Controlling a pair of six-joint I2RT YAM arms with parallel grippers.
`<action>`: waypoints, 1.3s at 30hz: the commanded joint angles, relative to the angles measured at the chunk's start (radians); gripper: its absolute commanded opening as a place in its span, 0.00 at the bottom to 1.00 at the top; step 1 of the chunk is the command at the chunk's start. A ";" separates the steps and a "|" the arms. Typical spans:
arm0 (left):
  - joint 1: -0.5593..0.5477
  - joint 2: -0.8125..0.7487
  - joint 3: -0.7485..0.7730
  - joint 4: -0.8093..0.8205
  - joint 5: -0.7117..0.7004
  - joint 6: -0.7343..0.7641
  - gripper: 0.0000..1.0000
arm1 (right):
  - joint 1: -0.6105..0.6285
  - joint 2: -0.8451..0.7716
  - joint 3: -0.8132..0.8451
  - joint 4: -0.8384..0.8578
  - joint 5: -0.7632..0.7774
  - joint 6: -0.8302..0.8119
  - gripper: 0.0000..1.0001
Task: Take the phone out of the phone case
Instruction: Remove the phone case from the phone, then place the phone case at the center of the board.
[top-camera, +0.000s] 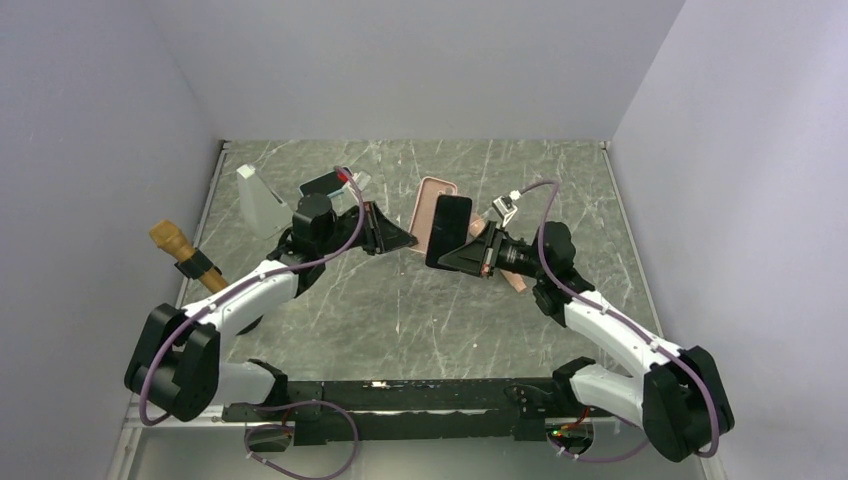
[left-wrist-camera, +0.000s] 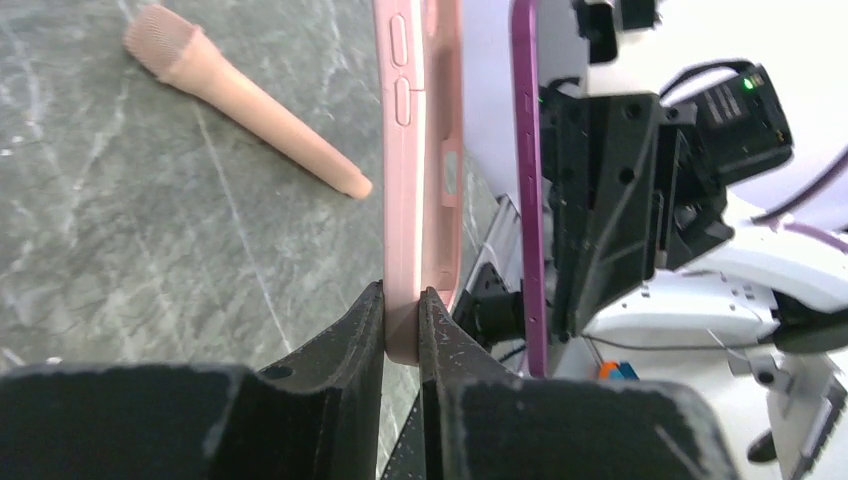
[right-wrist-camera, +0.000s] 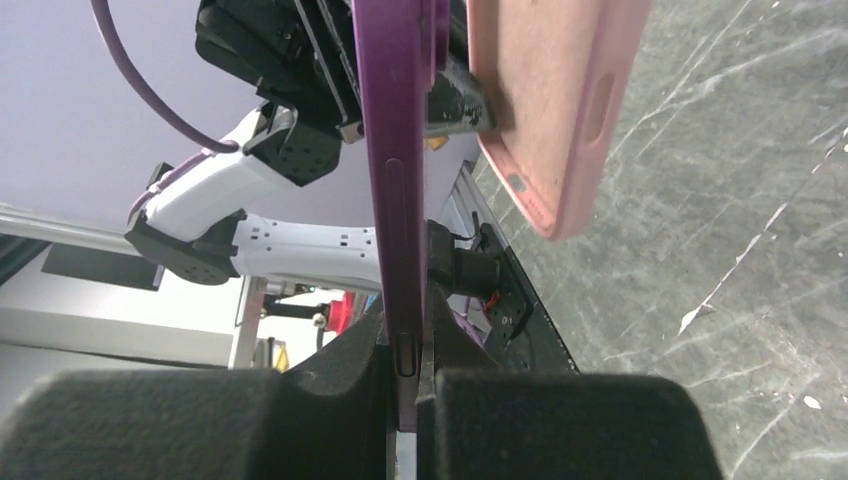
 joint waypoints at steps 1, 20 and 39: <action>0.000 -0.080 0.029 -0.045 -0.121 0.028 0.00 | 0.004 -0.091 0.020 -0.076 0.034 -0.068 0.00; -0.508 0.017 -0.238 0.137 -1.186 -0.781 0.00 | -0.001 -0.448 0.363 -0.971 0.574 -0.395 0.00; -0.675 0.566 -0.036 0.455 -1.302 -0.897 0.01 | -0.003 -0.509 0.404 -1.020 0.513 -0.414 0.00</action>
